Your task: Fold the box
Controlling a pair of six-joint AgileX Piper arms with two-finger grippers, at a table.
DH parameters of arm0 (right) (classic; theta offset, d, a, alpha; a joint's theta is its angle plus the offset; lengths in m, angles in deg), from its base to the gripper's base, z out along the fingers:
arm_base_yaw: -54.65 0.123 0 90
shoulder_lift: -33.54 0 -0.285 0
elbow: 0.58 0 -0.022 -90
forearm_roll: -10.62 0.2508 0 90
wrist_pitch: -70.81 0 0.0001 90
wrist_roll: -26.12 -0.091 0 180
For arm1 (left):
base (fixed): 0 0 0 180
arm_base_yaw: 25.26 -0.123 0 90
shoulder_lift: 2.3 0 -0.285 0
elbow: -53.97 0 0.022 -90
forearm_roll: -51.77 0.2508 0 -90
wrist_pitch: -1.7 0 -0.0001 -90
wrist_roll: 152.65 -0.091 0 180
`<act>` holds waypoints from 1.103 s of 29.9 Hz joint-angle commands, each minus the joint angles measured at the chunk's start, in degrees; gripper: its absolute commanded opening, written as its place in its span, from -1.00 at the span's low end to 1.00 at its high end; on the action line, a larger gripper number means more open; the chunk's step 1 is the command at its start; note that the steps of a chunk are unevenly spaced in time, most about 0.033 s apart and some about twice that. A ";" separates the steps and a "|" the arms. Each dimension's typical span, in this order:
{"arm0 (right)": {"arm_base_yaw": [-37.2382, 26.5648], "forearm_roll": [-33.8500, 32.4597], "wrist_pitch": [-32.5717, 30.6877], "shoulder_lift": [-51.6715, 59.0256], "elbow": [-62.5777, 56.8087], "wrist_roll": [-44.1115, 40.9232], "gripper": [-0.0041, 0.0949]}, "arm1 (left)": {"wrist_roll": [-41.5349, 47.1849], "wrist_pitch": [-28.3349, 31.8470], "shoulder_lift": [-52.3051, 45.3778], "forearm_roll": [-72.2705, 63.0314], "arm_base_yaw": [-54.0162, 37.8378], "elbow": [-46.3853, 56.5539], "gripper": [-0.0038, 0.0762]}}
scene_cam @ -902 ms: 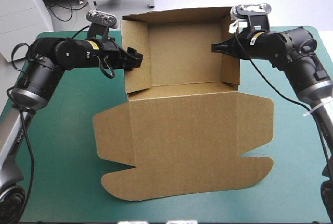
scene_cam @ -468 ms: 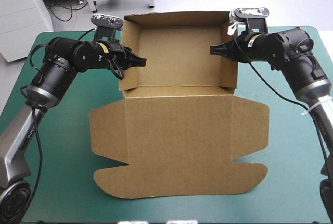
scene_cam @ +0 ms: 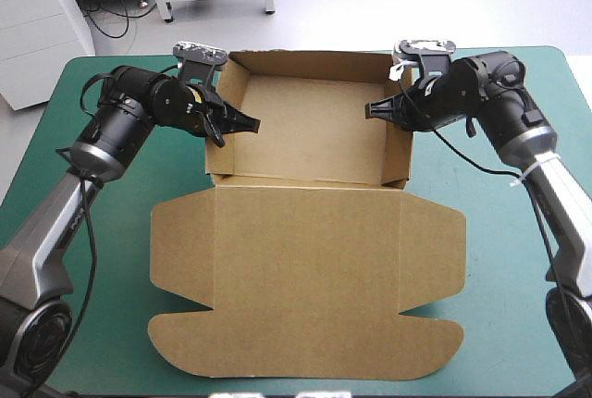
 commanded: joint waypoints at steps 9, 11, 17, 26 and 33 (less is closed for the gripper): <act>0.09 -1.57 -2.63 -5.80 1.53 4.91 -0.95 | -3.57 -1.94 7.84 -4.57 0.51 -1.93 -0.98; 0.09 -1.70 -2.86 -7.12 1.53 5.54 -0.95 | -3.57 -1.84 9.00 -4.26 0.51 -1.93 -0.98; 0.09 -1.70 -3.09 -10.75 1.53 5.77 -0.95 | -2.56 -2.06 12.58 -3.84 0.51 -1.93 -0.98; 0.09 -1.69 -3.09 -12.77 1.53 7.38 -0.95 | -2.56 -2.79 14.40 -3.49 0.51 -1.93 -0.98; 0.09 -2.00 -5.53 -12.77 1.53 8.45 -0.57 | -2.88 -7.13 14.40 -0.03 0.31 -2.34 -0.67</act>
